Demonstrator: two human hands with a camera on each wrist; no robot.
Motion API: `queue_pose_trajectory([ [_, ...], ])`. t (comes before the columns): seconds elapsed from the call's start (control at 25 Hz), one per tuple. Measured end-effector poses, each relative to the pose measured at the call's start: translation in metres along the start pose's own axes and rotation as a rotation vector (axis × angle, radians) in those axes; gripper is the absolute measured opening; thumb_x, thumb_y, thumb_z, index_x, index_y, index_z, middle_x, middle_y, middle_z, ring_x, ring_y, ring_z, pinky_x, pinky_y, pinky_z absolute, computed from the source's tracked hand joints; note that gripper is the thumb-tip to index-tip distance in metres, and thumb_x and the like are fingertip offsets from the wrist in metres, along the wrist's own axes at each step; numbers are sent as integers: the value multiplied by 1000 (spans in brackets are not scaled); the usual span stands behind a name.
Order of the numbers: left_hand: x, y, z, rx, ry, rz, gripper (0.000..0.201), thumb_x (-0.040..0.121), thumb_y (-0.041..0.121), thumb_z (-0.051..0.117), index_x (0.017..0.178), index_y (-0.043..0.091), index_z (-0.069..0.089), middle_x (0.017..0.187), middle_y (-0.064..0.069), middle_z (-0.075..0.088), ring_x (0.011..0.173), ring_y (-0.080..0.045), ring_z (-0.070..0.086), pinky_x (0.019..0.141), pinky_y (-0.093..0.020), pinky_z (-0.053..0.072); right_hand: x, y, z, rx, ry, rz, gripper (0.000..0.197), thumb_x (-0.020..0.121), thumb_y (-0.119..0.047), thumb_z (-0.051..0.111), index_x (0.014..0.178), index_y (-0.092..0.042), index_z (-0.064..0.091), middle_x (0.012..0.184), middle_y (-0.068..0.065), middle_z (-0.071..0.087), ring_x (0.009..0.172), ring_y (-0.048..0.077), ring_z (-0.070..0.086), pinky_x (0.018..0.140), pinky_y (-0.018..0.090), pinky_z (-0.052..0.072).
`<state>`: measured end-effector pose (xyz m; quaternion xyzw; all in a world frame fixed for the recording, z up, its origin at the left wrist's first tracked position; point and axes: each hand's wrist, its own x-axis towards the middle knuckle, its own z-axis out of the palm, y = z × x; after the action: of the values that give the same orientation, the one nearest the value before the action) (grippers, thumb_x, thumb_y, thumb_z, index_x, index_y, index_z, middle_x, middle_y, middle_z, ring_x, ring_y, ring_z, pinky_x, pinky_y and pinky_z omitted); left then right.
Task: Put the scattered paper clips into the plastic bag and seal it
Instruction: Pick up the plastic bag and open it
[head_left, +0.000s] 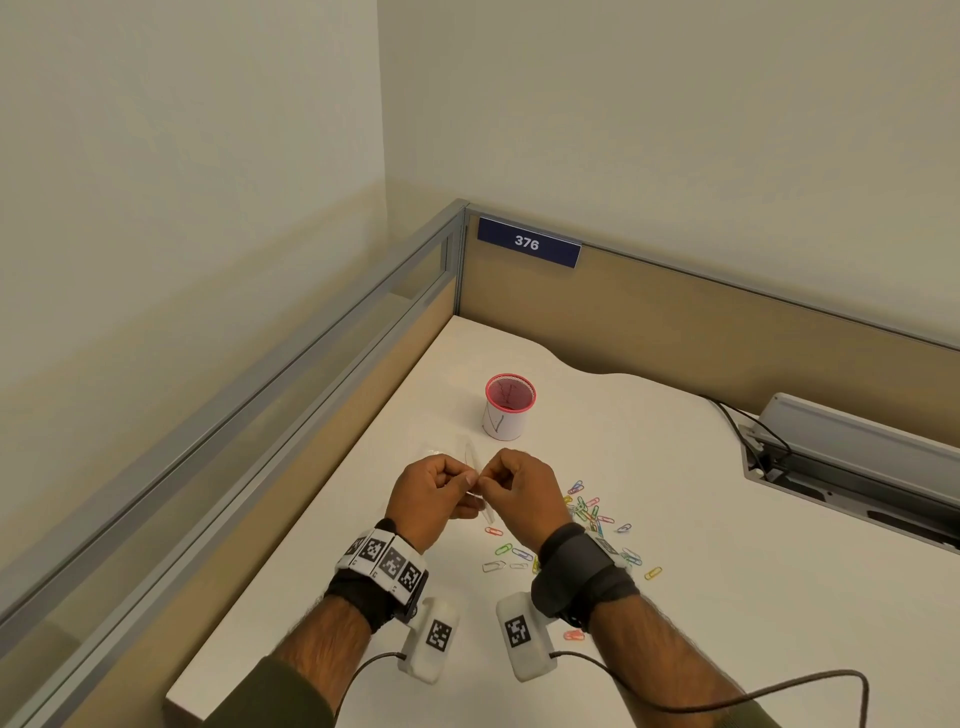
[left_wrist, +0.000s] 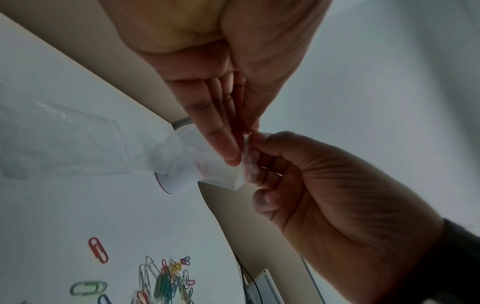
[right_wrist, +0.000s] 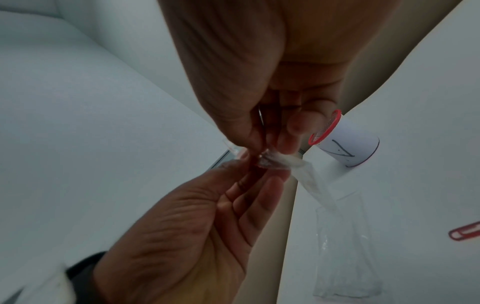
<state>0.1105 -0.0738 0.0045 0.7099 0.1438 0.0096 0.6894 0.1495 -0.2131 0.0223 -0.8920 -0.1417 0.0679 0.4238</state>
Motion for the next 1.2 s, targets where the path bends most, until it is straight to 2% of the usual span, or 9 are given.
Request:
queue_pose_trajectory([
  [0.2,-3,1,12,431,55,99,10,96,16,58,86,15,60,77,3,68,70,-14,71,62,-20,56,-5,0,8,-71,38,70,11,83,-19,58,75,-11,56,73,4,59,61,13,46,60,28,44],
  [0.36,-1,1,14,578,71,112,11,97,19,55,88,14,59,79,2,64,72,-11,63,61,-15,47,-4,-2,12,-119,65,102,15,83,-20,58,71,-14,52,70,1,55,59,13,44,57,28,41],
  [0.52,-2,0,12,587,48,111,12,99,18,52,90,14,57,82,0,64,74,-13,65,62,-16,49,-7,-4,18,-103,85,122,18,84,-19,58,68,-16,48,70,3,54,59,13,43,56,28,39],
  [0.68,-4,4,9,306,43,88,9,99,16,55,95,12,62,83,0,71,70,-11,72,63,-19,58,1,-2,5,-1,49,82,13,86,-22,61,78,-13,58,76,6,62,64,15,50,62,26,47],
  [0.76,-2,5,5,275,17,89,9,98,16,57,94,11,64,82,-3,73,70,-12,73,65,-21,60,2,1,1,1,14,70,11,88,-23,61,84,-13,63,81,4,65,70,16,57,66,23,49],
  [0.88,0,10,1,343,-40,133,11,97,18,58,92,11,64,80,-3,72,72,-14,72,68,-23,60,-2,3,-1,11,32,56,10,88,-22,61,84,-15,66,81,2,66,74,17,61,68,25,52],
  [1.0,1,11,4,495,-75,151,10,96,17,57,89,12,62,78,1,68,72,-12,67,68,-22,56,-6,2,0,-34,38,63,12,86,-20,59,76,-13,60,72,1,60,64,15,51,61,27,47],
  [1.08,1,11,9,607,-44,146,9,94,15,56,86,13,58,75,3,63,68,-10,59,63,-20,50,-8,0,4,-82,50,85,16,84,-19,58,70,-17,52,69,-1,54,60,11,43,57,24,40],
  [1.2,-1,9,13,668,8,121,11,92,14,55,81,13,54,74,1,59,64,-12,53,61,-24,47,-6,-3,5,-118,92,131,18,83,-17,57,68,-18,47,67,-1,51,58,11,39,55,23,36],
])
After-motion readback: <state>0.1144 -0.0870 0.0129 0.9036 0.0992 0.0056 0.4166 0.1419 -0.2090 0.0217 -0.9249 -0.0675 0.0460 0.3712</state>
